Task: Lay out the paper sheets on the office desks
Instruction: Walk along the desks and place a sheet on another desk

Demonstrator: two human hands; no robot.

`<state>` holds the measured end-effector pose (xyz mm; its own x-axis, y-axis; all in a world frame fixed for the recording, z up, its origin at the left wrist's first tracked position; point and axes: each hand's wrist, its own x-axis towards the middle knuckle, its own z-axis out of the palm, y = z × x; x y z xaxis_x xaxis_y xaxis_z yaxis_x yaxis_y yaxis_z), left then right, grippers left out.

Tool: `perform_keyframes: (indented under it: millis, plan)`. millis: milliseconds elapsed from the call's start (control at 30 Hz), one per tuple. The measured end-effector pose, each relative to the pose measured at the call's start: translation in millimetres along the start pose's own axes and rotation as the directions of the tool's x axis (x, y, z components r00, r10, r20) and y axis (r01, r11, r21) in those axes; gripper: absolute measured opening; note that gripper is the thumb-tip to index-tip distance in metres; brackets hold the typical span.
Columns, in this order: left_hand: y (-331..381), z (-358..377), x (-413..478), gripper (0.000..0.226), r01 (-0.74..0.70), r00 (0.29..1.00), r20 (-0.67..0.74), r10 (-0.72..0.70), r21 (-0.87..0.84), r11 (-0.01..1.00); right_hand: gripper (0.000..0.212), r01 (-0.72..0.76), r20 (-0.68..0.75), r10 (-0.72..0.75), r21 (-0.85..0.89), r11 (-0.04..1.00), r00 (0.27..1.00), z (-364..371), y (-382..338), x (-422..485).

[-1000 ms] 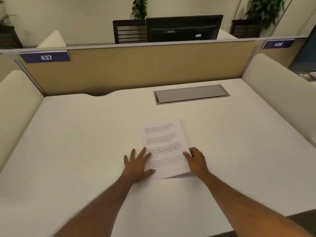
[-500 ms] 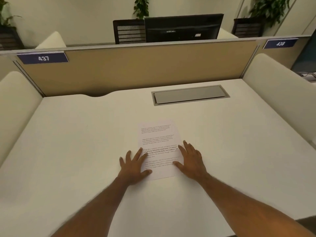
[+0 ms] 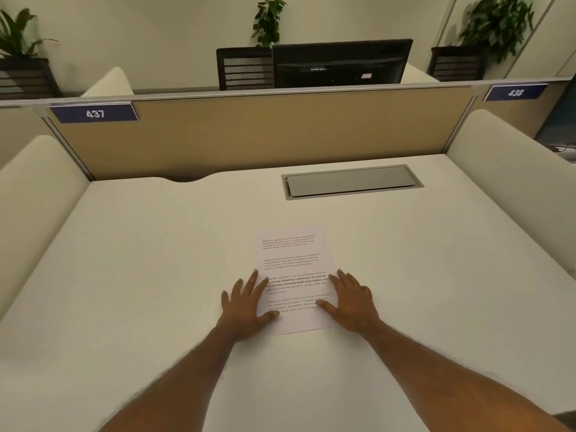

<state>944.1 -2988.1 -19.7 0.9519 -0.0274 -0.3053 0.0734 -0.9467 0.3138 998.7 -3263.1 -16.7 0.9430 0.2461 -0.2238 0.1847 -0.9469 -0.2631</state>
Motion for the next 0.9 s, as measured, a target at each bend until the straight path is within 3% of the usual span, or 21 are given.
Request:
perform_keyframes:
  millis: [233,433,700,900]
  plan:
    - [-24,-9,-32,0.087,0.045,0.991,-0.125,-0.047,-0.018,0.999,0.083,0.062,-0.054,-0.06,0.032,0.998,0.997,-12,-20,6]
    - [-82,-22,-105,0.09,0.223,0.938,-0.275,-0.211,0.011,0.975,0.079,0.299,-0.026,-0.3,-0.036,0.954,0.954,-7,-101,9]
    - [-170,-19,-231,0.103,0.519,0.796,-0.384,-0.468,0.037,0.854,0.08,0.603,0.021,-0.604,-0.091,0.793,0.797,31,-249,-21]
    - [-253,-17,-325,0.104,0.664,0.695,-0.405,-0.595,0.041,0.747,0.08,0.736,0.04,-0.736,-0.087,0.671,0.676,68,-367,-59]
